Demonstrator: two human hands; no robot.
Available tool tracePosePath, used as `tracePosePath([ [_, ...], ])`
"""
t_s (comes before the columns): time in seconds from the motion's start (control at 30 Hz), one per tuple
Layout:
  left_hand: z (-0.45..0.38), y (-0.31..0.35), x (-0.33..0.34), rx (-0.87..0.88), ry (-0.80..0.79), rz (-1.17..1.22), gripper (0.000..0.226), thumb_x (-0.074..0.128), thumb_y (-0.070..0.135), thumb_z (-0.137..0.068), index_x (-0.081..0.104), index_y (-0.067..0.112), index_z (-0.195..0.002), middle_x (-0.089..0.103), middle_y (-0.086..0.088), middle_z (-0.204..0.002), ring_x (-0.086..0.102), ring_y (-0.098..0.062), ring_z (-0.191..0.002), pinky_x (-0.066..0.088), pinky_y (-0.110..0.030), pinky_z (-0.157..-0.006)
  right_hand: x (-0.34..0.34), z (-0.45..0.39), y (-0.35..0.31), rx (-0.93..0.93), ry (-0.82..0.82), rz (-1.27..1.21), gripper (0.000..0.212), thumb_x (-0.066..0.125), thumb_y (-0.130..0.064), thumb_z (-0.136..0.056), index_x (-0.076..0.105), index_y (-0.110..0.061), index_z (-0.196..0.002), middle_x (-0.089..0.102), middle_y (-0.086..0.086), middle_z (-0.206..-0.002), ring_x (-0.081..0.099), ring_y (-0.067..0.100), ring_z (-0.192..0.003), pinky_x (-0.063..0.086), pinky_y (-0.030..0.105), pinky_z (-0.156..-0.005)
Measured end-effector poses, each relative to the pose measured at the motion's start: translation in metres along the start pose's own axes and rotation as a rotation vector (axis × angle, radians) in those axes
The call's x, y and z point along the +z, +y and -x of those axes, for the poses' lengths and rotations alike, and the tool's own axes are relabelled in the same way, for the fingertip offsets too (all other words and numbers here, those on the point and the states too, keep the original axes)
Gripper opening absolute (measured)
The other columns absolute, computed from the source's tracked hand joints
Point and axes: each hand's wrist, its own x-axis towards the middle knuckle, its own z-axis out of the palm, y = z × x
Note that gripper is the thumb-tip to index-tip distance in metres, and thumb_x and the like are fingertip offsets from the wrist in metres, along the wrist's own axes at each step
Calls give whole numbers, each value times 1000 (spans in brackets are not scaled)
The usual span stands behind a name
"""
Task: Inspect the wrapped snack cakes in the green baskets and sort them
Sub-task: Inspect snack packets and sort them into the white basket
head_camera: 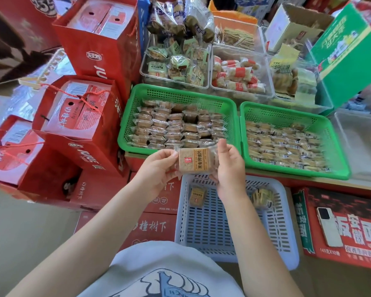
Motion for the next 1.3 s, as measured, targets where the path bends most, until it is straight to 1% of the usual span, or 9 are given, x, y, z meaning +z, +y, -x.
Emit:
tracePosePath([
  [0.1,9,0,-3,31,-21,-28,12,48,6,-104,58,0,-104,68,-13,-85,65,-16,-67,53,-24,-56,-3,6,-4,28,-123,-77,45,64,-46,-88,60,-5,-109,69,9,-85,67,16,-67,49,21,-48],
  [0.23,14,6,-8,60,-95,-6,26,51,3,-101,58,2,-126,65,-20,-93,59,-22,-74,55,-27,-58,-5,11,0,99,-166,-180,17,56,-28,-100,58,-14,-90,70,2,-74,66,15,-62,47,26,-48],
  [0.37,19,14,-8,121,-128,-160,8,56,1,-98,62,2,-103,65,-12,-75,60,-21,-62,55,-31,-64,-5,10,7,169,-134,-150,29,47,-37,-104,58,-15,-87,61,0,-66,58,11,-51,36,21,-38],
  [0.47,18,16,-8,146,12,-259,6,63,1,-96,67,4,-94,66,-9,-75,61,-18,-67,56,-29,-69,-6,0,17,114,23,199,31,41,-41,-106,55,-15,-110,55,0,-74,57,10,-61,47,23,-49],
  [0.53,16,16,-6,166,122,-269,4,65,3,-95,68,4,-93,69,-5,-75,63,-15,-69,57,-26,-67,-8,-3,20,-3,44,373,34,41,-42,-105,57,-12,-103,57,3,-78,57,15,-69,46,29,-61],
  [0.73,3,11,-5,116,314,-143,9,68,7,-95,66,1,-101,75,-14,-86,74,-20,-77,60,-26,-67,13,9,14,-114,-279,587,61,46,-65,-94,63,-8,-79,67,14,-71,65,29,-68,55,44,-70],
  [0.97,-6,17,-9,131,253,-442,16,78,16,-88,65,6,-87,71,-4,-68,62,-13,-57,55,-26,-56,26,-3,15,-272,-210,725,47,63,-35,-96,41,-16,-59,44,1,-54,36,12,-50,30,31,-51],
  [1.17,-24,18,-16,306,291,-894,24,79,30,-85,64,17,-70,55,11,-55,43,-3,-48,37,-20,-51,26,-20,13,-386,-248,891,45,58,-27,-99,39,-14,-61,41,0,-71,41,16,-64,33,31,-58],
  [1.3,-37,25,-19,314,149,-751,15,76,31,-90,67,25,-100,70,12,-99,64,1,-92,49,-24,-83,18,-34,-1,-132,-350,664,47,47,-31,-105,54,5,-75,44,7,-71,41,16,-64,32,32,-63],
])
